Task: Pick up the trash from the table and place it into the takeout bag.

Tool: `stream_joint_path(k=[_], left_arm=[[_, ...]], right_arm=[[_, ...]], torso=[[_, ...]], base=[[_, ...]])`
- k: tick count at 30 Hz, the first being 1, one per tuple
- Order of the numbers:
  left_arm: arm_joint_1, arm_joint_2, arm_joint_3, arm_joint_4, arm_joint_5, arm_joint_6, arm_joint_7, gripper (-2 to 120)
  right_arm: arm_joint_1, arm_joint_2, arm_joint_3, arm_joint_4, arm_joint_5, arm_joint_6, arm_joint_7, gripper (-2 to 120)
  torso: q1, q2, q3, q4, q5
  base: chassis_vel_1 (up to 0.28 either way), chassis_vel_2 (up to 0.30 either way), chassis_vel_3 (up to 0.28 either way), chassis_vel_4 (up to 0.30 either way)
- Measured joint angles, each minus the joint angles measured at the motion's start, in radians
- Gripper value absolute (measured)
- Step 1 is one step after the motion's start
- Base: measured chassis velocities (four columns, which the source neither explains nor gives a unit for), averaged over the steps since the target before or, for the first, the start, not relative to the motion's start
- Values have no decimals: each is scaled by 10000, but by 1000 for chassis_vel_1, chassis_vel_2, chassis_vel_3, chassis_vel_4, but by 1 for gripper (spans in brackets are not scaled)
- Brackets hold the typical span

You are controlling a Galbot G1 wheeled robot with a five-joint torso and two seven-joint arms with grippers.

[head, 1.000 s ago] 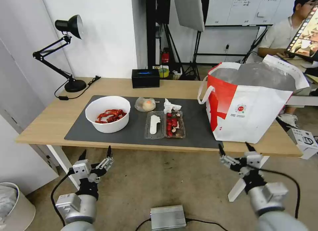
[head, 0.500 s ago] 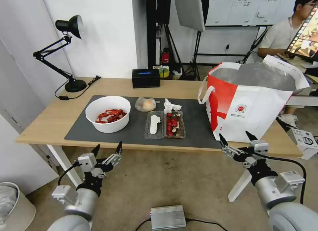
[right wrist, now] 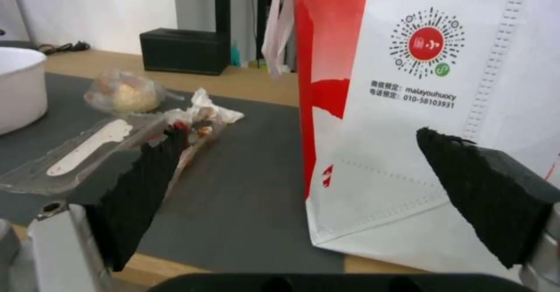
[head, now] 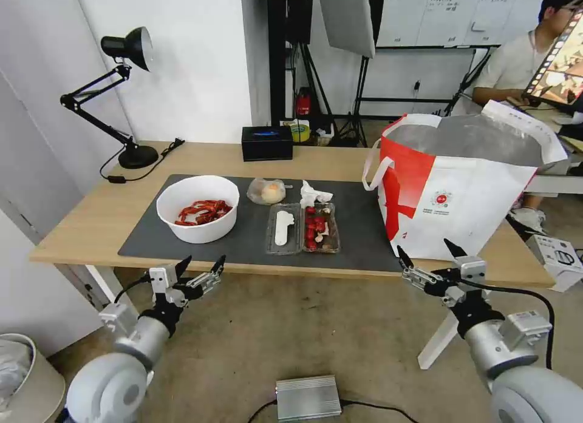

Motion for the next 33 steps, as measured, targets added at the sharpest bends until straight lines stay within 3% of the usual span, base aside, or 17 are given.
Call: stream_joint_path(k=[7,10,11,14,24,33], left_arm=[[-1366,688,724,431,-2118,420,-255,100],[-2006,866,1048,-11,-3820,861,-1031,100],[-2006,866,1048,-11,-3820,861,-1031,100],[-2476,838,1621,-266,-5106,1123,-1676,100],[-4019,749,3538,337,-6322,1521,-2146,100],[-4649,-6,4082,236,-7522,1528,-3678,100]], right_arm=[[103,19,-9,-102,24,-89,29,100],[127,17,22,-160,23,-157,53,100],[127,17,22,-160,23,-157,53,100],[151,55,57,-247,14,-165,109,100],[128,50,120,-390,-36,-165,244,100],[112,71,219,-552,-66,-124,294,100]], torso=[[1,0,0,-1,1],[0,0,0,-1,4],[0,0,0,-1,4],[1,0,0,0,4],[1,0,-1,-1,4],[0,0,-1,0,3]], base=[[0,0,0,0],[0,0,0,0],[0,0,0,0],[0,0,0,0],[0,0,0,0],[0,0,0,0]])
